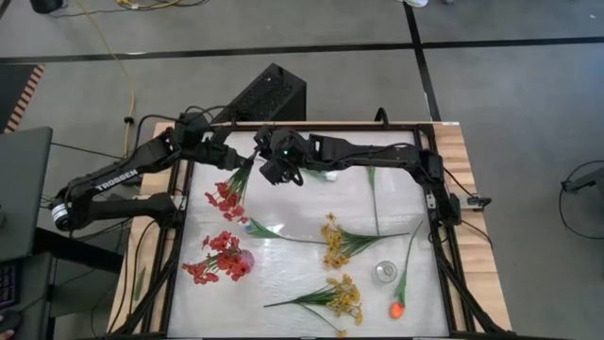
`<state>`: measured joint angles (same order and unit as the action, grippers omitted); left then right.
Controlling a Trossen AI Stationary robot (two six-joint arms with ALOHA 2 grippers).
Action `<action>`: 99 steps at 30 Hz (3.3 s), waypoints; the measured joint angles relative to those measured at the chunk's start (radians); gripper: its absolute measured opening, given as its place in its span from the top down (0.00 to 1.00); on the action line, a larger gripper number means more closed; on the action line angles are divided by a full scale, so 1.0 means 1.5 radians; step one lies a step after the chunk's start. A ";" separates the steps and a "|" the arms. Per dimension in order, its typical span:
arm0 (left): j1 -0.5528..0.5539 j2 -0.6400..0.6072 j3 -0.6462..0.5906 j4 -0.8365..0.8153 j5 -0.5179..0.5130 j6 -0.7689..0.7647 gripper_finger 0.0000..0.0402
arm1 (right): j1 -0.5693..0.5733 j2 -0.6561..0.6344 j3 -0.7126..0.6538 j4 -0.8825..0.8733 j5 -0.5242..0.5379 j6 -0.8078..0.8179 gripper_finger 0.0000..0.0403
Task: Sort flowers into vase by color
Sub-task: Put the red flowers into the purple vase
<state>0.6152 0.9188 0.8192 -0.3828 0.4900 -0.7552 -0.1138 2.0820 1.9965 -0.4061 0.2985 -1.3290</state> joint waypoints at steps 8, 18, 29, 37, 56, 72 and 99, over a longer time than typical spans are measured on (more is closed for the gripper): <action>-0.020 0.000 0.000 0.005 -0.002 0.027 0.97 | 0.015 0.001 -0.017 0.040 0.033 -0.003 0.75; -0.027 -0.006 0.000 0.032 -0.030 0.087 0.83 | 0.024 -0.002 -0.016 -0.025 0.008 0.097 0.92; 0.081 -0.069 0.001 0.003 -0.087 0.142 0.53 | 0.000 -0.023 -0.018 -0.279 -0.396 0.490 0.92; 0.102 -0.097 0.001 -0.152 -0.187 0.206 0.52 | -0.009 -0.114 -0.169 -0.029 -0.530 0.664 0.92; -0.047 -0.168 -0.109 -0.165 -0.177 0.295 0.52 | 0.122 0.015 -0.568 1.308 -0.261 1.146 0.92; -0.097 -0.183 -0.211 -0.047 -0.085 0.269 0.52 | 0.199 0.248 -0.283 1.300 -0.092 1.022 0.92; -0.097 -0.183 -0.211 -0.050 -0.056 0.246 0.52 | 0.229 0.253 -0.277 1.284 -0.057 1.043 0.92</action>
<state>0.4698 0.6449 0.5026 -0.4572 0.4053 -0.3859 0.2296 2.4611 1.5810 1.5197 0.2129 0.2361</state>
